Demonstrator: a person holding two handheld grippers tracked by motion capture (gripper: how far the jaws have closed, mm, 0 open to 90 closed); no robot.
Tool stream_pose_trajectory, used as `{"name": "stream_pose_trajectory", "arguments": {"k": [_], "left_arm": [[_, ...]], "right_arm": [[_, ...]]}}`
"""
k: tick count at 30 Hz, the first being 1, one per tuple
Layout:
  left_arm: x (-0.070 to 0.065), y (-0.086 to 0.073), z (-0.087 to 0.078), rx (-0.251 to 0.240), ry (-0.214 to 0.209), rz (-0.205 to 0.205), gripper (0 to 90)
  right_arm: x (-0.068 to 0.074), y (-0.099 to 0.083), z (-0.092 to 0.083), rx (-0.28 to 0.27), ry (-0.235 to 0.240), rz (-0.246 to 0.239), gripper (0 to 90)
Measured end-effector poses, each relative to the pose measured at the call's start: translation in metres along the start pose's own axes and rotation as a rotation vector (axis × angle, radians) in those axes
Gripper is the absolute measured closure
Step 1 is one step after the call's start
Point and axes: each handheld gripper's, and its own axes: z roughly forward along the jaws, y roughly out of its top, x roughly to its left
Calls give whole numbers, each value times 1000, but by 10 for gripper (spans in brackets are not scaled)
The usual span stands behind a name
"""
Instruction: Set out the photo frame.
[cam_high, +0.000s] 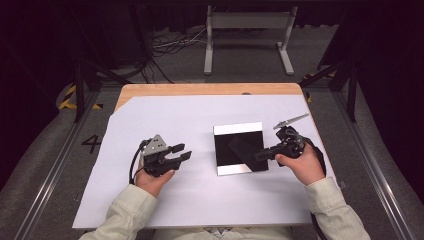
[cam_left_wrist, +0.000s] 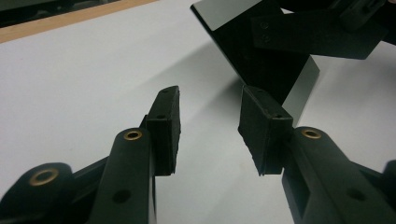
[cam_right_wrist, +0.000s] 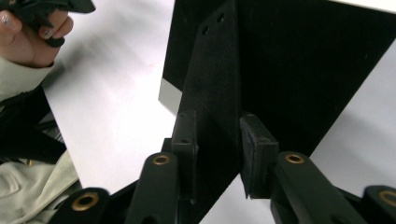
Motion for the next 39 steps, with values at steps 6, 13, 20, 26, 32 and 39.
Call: {"name": "stream_pose_trajectory", "arguments": {"k": [6,13,20,26,32,39], "left_arm": [[0,0,0,3,1,2,589],[0,1,1,0,-1,7,588],[-1,1,2,0,0,8,587],[-1,1,2,0,0,11,586],[-1,1,2,-2,0,7,586],[-1,1,2,0,-2,9,587]], "right_arm": [[5,-3,-5,35,18,-19,767],[8,-7,-7,81,51,-30,800],[12,-9,-9,98,129,-42,857],[17,-8,-9,98,164,-60,877],[17,-8,-9,73,184,-54,882],[23,-7,-10,47,169,-73,883]]}}
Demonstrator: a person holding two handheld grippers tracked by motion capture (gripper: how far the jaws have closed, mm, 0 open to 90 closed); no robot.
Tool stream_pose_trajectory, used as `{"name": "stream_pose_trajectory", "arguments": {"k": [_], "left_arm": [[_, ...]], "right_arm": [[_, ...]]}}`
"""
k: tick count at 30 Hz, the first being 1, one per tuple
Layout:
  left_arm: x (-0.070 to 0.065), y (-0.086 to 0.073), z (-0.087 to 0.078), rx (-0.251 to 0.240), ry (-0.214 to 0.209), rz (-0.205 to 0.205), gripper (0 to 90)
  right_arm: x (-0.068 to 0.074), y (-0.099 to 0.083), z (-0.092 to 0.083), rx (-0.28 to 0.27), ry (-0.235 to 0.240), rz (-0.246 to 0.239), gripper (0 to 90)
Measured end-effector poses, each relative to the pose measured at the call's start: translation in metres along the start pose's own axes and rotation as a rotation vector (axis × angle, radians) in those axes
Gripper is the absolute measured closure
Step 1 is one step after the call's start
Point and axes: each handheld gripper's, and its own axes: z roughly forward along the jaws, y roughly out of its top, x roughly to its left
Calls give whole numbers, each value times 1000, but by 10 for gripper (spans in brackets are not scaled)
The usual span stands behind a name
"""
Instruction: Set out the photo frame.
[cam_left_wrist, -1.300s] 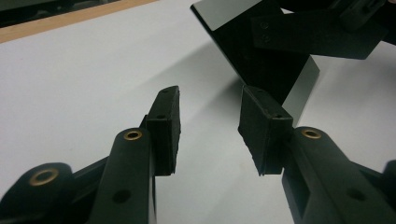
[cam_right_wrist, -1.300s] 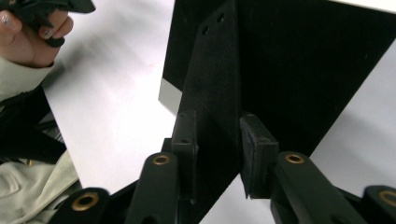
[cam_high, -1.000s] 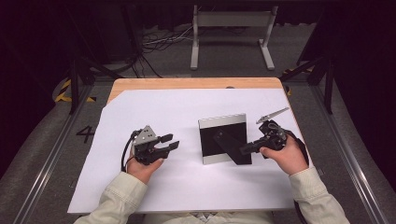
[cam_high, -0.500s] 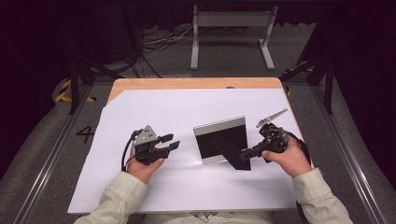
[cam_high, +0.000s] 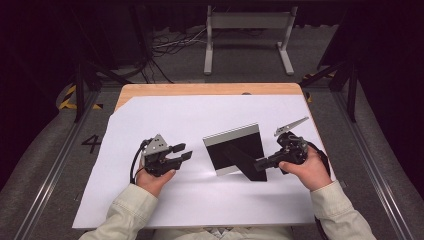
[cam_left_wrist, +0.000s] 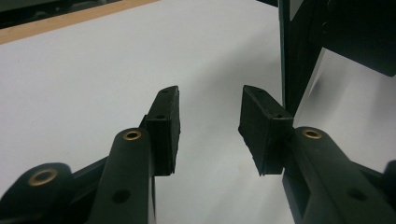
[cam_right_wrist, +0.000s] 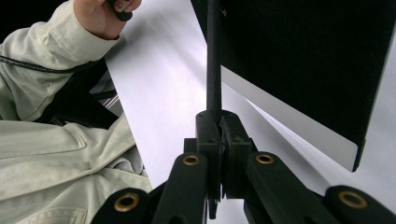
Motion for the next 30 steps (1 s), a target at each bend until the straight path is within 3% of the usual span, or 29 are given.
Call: {"name": "stream_pose_trajectory", "arguments": {"k": [14,21,30], "left_arm": [[0,0,0,-1,2,0,586],[0,0,0,-1,3,-1,586],[0,0,0,-2,2,-2,586]], "right_arm": [[8,4,16,-118,-50,-90,883],[11,5,26,-181,-120,-140,882],[11,3,33,-157,-183,-177,881]]}}
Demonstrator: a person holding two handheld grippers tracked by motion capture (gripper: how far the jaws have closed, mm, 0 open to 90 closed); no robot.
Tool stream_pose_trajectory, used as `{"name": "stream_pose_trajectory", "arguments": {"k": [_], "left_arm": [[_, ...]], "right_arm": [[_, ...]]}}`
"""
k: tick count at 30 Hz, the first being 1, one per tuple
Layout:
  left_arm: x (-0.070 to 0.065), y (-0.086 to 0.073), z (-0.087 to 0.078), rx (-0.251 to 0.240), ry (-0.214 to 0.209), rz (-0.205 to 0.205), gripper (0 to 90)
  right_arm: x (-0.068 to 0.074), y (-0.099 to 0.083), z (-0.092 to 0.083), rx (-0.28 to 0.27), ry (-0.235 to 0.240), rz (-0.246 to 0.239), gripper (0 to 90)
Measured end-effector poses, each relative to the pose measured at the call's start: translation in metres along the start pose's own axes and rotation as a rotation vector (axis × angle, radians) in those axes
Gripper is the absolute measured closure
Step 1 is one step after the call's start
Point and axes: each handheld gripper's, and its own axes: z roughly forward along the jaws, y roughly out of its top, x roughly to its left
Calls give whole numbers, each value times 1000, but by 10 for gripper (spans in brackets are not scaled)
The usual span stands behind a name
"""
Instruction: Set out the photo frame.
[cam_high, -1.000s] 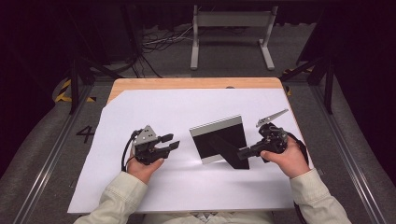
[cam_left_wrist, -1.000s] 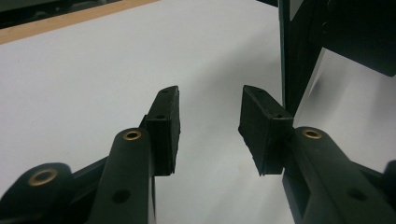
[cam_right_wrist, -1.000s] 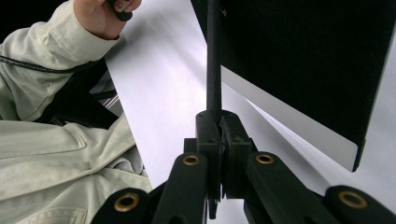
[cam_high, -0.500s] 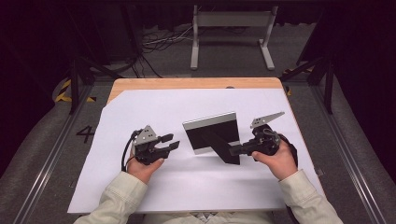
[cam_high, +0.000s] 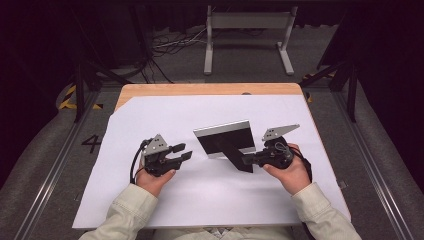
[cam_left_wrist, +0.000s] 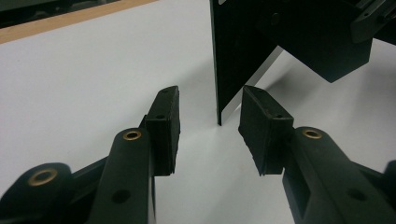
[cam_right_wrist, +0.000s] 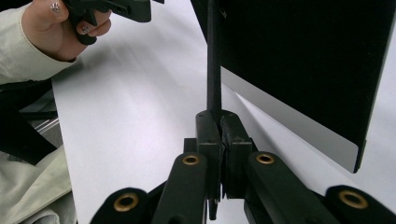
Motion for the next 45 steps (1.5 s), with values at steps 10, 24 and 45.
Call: {"name": "stream_pose_trajectory", "arguments": {"k": [10,24,45], "left_arm": [[1,0,0,2,-3,-3,586],[1,0,3,11,-5,-4,583],[1,1,6,15,-10,-1,583]], "right_arm": [[0,-6,1,49,-12,-81,879],[0,-22,4,88,-18,-135,879],[-3,-35,8,146,-22,-153,877]]}}
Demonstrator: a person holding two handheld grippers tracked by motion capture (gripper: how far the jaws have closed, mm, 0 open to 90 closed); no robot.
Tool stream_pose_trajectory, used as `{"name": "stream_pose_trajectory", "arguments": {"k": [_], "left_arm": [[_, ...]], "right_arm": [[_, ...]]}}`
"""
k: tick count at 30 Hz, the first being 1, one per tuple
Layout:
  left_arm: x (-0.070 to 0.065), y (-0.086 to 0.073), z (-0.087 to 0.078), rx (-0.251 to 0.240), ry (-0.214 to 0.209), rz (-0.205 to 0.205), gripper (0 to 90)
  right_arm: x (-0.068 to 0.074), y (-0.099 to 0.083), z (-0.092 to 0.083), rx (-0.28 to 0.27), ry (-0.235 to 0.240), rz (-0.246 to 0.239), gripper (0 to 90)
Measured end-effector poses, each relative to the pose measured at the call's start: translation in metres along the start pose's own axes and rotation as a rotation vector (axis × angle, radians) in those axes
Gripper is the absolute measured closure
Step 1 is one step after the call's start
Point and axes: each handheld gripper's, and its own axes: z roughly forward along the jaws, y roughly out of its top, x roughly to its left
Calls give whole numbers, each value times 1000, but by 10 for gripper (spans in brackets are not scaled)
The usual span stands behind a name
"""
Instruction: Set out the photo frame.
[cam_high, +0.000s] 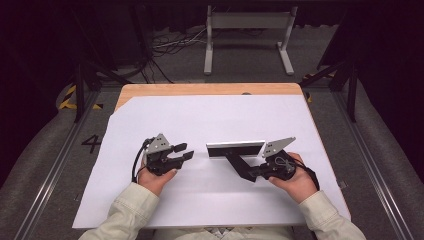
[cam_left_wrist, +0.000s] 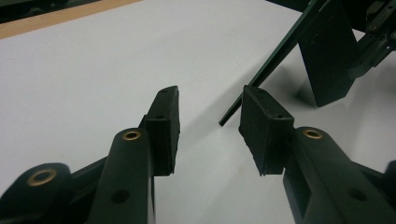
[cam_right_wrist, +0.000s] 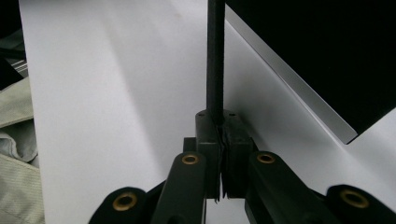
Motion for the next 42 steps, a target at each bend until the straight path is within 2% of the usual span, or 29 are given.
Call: {"name": "stream_pose_trajectory", "arguments": {"k": [5,26,28,36,40,42], "left_arm": [[0,0,1,2,-6,4,582],[0,3,7,10,-15,9,582],[0,3,8,12,-21,5,581],[-1,5,15,27,-9,24,575],[-1,6,20,45,-5,55,626],[-2,7,24,55,-3,59,646]], "right_arm": [[1,-2,1,15,-2,-1,876],[4,-9,-2,2,-29,9,852],[3,-9,-4,-4,-24,25,834],[4,-15,-19,-29,-38,21,779],[4,-19,-27,-41,-43,25,772],[4,-21,-32,-52,-48,27,777]]}}
